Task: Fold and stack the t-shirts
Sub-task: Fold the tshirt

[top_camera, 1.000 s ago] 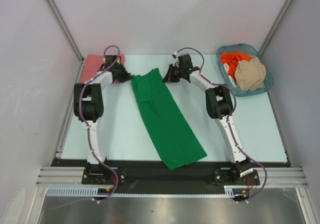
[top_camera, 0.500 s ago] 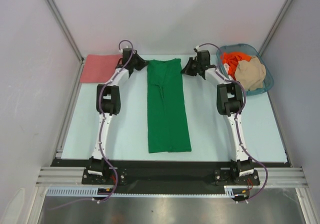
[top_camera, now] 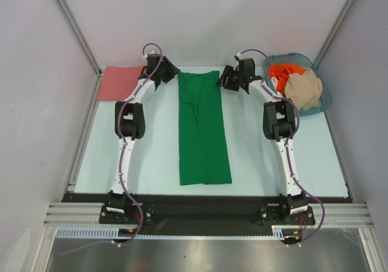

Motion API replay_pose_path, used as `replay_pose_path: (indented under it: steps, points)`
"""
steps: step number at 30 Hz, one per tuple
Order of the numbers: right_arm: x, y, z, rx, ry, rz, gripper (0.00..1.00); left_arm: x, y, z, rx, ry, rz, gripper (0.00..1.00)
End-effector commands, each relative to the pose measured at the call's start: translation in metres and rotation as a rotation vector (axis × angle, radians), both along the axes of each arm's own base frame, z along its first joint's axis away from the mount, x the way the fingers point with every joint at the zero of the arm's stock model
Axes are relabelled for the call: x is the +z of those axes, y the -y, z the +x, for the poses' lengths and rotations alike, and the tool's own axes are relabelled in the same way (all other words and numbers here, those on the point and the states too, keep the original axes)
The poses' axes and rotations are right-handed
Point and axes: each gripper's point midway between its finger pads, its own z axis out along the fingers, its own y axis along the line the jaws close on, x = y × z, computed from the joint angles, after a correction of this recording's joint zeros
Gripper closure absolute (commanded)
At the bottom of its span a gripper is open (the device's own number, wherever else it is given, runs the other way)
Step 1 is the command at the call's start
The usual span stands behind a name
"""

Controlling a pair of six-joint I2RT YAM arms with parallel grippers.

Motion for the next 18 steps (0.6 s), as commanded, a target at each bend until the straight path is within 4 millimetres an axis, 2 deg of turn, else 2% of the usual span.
replay_pose_path:
  steps: [1,2,4,5,6,7,8,9,10,11,12,13,14,15,16,17,18]
  points:
    - [0.032,0.024,-0.019,0.014,-0.045,-0.142,0.36,0.132,-0.026,-0.027,-0.034,0.129,0.188,0.44]
    - [0.042,0.026,-0.024,0.023,-0.044,-0.163,0.3,0.13,-0.032,-0.04,-0.041,0.096,0.22,0.43]
    - [0.063,0.038,-0.046,0.029,-0.078,-0.224,0.22,0.132,-0.043,-0.063,-0.075,0.053,0.311,0.42]
    - [0.068,0.038,-0.057,0.036,-0.094,-0.238,0.17,0.16,-0.047,-0.084,-0.082,0.058,0.337,0.42]
    - [0.073,0.04,-0.07,0.04,-0.121,-0.258,0.16,0.137,-0.048,-0.105,-0.12,-0.01,0.355,0.42]
    - [0.091,0.047,-0.088,0.037,-0.114,-0.278,0.13,0.14,-0.049,-0.12,-0.15,-0.016,0.38,0.42]
    - [0.099,0.044,-0.1,0.047,-0.118,-0.275,0.09,0.136,-0.051,-0.153,-0.182,-0.068,0.388,0.43]
    - [0.107,0.046,-0.115,0.058,-0.13,-0.278,0.01,0.139,-0.049,-0.171,-0.204,-0.077,0.398,0.43]
    - [0.12,0.051,-0.133,0.047,-0.129,-0.289,0.0,0.137,-0.048,-0.189,-0.224,-0.091,0.408,0.43]
    - [0.127,0.05,-0.145,0.056,-0.135,-0.296,0.0,0.108,-0.047,-0.22,-0.259,-0.171,0.407,0.43]
    - [0.128,0.052,-0.165,0.066,-0.181,-0.321,0.0,0.139,-0.039,-0.243,-0.277,-0.107,0.402,0.44]
    - [0.131,0.053,-0.176,0.072,-0.193,-0.327,0.0,0.137,-0.037,-0.261,-0.286,-0.119,0.398,0.44]
    - [0.145,0.055,-0.196,0.064,-0.206,-0.303,0.0,0.14,-0.033,-0.28,-0.299,-0.116,0.388,0.45]
    - [0.148,0.056,-0.209,0.075,-0.217,-0.292,0.0,0.114,-0.025,-0.312,-0.34,-0.18,0.376,0.46]
    - [0.156,0.048,-0.226,0.128,-0.211,-0.241,0.0,0.131,-0.018,-0.334,-0.341,-0.15,0.328,0.46]
    - [0.161,0.05,-0.249,0.152,-0.203,-0.216,0.0,0.126,-0.014,-0.351,-0.353,-0.168,0.307,0.47]
    - [0.167,0.048,-0.258,0.178,-0.174,-0.187,0.0,0.101,-0.004,-0.382,-0.396,-0.234,0.293,0.48]
